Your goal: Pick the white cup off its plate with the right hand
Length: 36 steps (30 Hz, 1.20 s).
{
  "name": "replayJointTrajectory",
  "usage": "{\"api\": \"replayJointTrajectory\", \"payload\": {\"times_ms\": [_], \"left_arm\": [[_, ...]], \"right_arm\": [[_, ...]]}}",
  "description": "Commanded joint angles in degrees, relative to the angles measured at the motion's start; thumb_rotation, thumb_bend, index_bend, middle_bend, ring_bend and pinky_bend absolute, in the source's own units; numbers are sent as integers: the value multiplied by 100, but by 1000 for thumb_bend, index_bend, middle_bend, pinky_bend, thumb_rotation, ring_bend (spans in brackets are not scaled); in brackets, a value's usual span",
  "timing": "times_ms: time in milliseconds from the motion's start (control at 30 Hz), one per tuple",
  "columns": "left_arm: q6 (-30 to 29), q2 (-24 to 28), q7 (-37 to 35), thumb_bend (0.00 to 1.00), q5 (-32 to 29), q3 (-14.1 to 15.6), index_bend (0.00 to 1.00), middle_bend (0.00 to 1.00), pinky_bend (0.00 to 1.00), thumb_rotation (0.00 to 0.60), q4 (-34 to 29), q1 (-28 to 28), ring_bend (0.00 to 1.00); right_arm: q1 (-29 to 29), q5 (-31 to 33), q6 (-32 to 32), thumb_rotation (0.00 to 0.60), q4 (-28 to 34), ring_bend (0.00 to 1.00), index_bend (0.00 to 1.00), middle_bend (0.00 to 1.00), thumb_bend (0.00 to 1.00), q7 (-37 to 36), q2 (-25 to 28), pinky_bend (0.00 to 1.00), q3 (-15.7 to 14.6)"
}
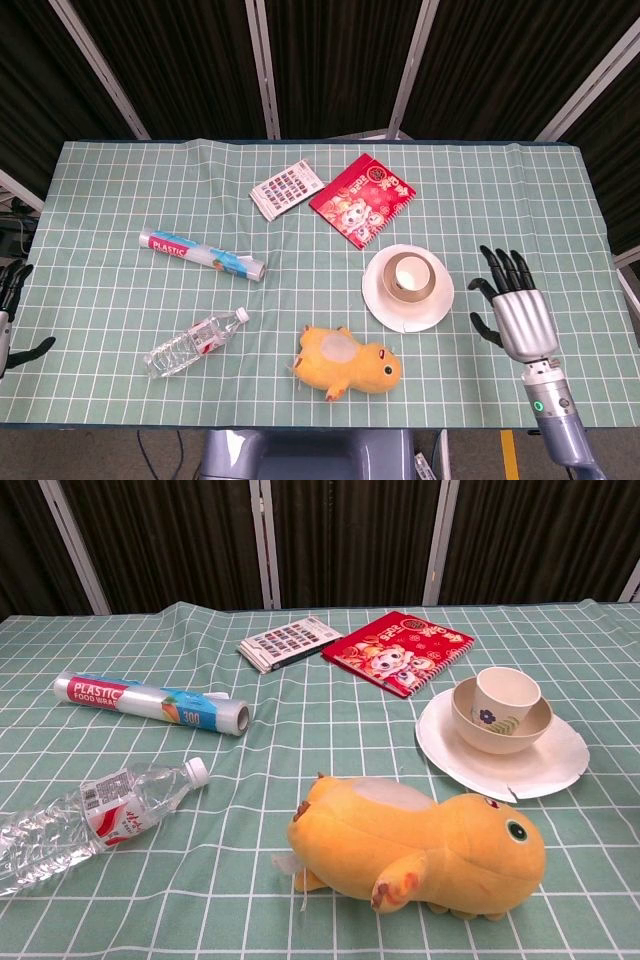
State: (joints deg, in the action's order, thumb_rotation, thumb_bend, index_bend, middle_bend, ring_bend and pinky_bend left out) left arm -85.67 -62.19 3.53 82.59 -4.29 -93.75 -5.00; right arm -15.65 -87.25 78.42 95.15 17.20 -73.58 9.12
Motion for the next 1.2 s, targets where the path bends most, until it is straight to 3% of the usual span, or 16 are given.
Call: {"api": "replayJointTrajectory", "payload": {"times_ms": [33,167,433,1200], "left_arm": [[-16,19,-75,67,13,-7,0,0,0,600,3,5,0],[-41,59,-230,67,30,-30,0,0,0,600,6,8,0],[-32,73,-301,68,52,-37,0,0,0,600,-7,-7,0],[-85,123,-444,66,137,-10,0,0,0,600,-50,20,0]], "right_arm": [[-325,359,-425,600,86,0,406,0,241,457,-363,0,160],[-712,915,-901,600,-63,0,408,0,240,1009,-1018,0,280],[-987,1334,-1078,600,-410,0,409,0,209,1386,-1583,0,283],[-1333,1704,-1079,600,-1170,0,506,0,258,1220,-1972,0,408]]}}
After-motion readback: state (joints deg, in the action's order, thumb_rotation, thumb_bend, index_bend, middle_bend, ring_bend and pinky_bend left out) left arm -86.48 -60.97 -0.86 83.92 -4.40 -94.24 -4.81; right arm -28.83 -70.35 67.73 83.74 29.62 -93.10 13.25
